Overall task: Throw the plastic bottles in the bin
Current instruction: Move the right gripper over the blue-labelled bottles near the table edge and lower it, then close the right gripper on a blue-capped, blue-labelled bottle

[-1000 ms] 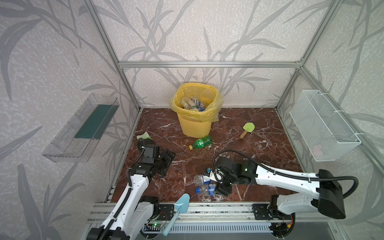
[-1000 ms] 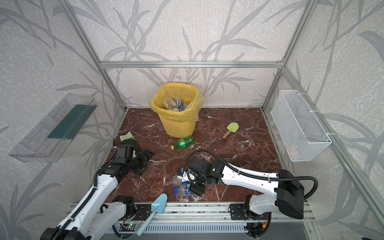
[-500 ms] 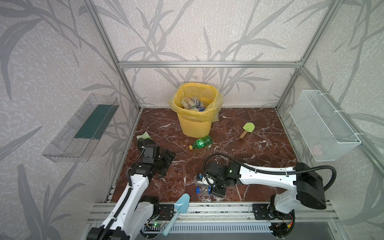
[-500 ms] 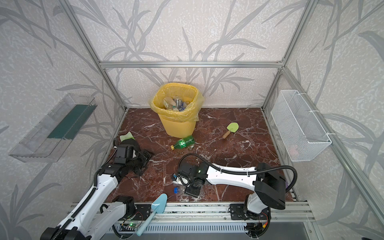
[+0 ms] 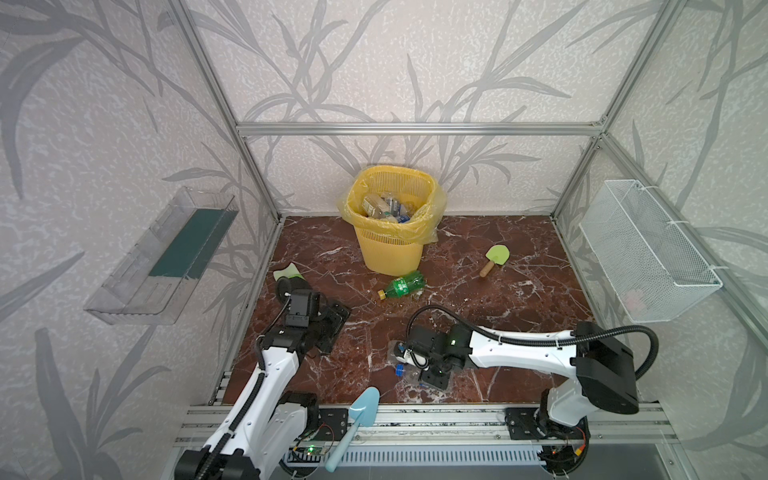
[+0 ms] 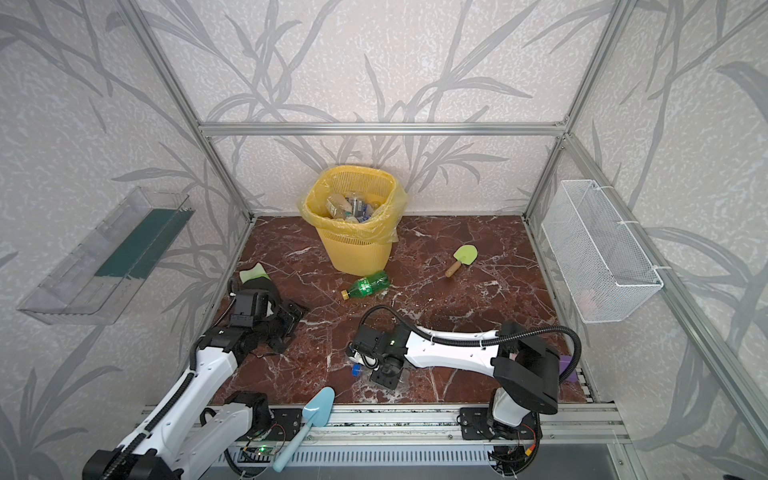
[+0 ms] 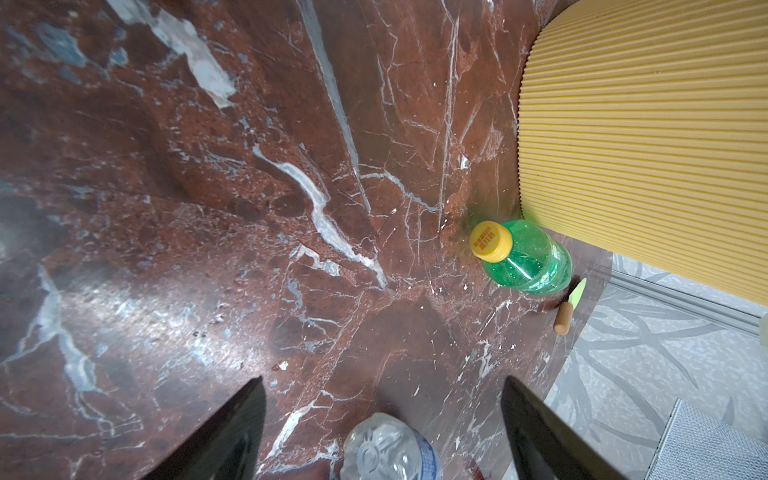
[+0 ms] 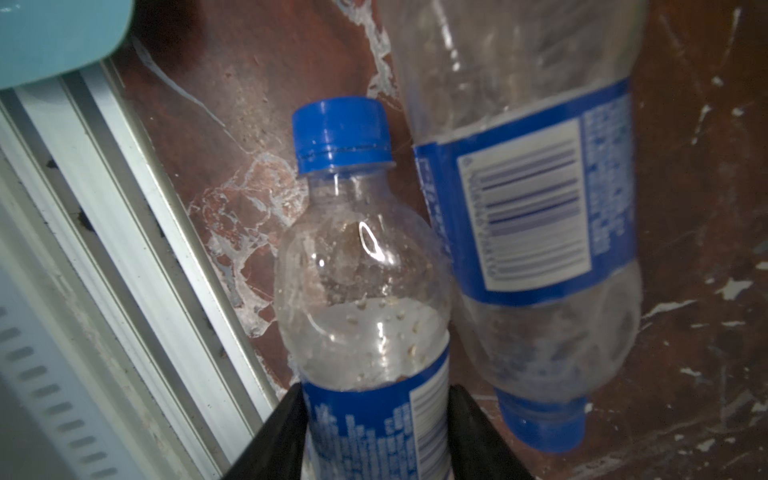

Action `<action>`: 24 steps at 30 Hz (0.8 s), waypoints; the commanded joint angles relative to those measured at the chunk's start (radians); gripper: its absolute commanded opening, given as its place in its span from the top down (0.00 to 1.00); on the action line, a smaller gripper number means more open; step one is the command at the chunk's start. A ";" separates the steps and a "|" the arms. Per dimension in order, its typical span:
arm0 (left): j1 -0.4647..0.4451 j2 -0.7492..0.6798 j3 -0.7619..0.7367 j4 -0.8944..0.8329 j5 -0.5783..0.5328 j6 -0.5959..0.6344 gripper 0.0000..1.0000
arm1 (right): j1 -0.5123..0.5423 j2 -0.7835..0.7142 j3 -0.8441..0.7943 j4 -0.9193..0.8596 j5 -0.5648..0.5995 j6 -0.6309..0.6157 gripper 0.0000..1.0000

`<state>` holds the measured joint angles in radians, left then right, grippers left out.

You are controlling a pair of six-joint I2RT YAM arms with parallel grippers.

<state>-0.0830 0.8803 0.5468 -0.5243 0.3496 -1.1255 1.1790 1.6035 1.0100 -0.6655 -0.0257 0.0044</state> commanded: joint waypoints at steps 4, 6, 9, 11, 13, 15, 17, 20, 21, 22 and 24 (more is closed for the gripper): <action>0.005 0.007 -0.011 0.007 0.000 0.000 0.12 | -0.078 -0.083 -0.082 -0.025 0.037 0.084 0.49; 0.005 0.008 -0.012 0.008 -0.001 0.000 0.12 | -0.109 -0.120 -0.104 -0.013 0.026 0.103 0.49; 0.005 0.008 -0.011 0.008 -0.001 -0.002 0.12 | -0.163 -0.183 -0.141 0.007 0.008 0.139 0.49; 0.006 0.008 -0.011 0.008 -0.003 -0.002 0.12 | -0.214 -0.222 -0.164 0.019 -0.002 0.165 0.49; 0.005 0.009 -0.010 0.009 -0.001 -0.002 0.12 | -0.256 -0.261 -0.189 0.034 -0.011 0.190 0.49; 0.005 0.010 -0.010 0.009 -0.002 -0.003 0.12 | -0.292 -0.290 -0.210 0.044 -0.021 0.211 0.49; 0.005 0.011 -0.009 0.009 -0.002 -0.003 0.12 | -0.326 -0.314 -0.227 0.049 -0.025 0.235 0.49; 0.005 0.011 -0.007 0.006 -0.002 -0.003 0.12 | -0.375 -0.339 -0.247 0.045 -0.020 0.272 0.49; 0.006 0.010 -0.007 0.005 -0.004 -0.003 0.12 | -0.391 -0.344 -0.252 0.045 -0.024 0.285 0.49; 0.006 0.010 -0.007 0.006 -0.004 -0.003 0.12 | -0.409 -0.349 -0.257 0.043 -0.026 0.300 0.48; 0.006 0.010 -0.006 0.006 -0.004 -0.003 0.12 | -0.443 -0.361 -0.269 0.038 -0.028 0.331 0.48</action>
<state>-0.0830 0.8890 0.5468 -0.5213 0.3496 -1.1259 0.7689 1.2682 0.7593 -0.6258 -0.0452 0.2703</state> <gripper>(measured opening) 0.883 0.519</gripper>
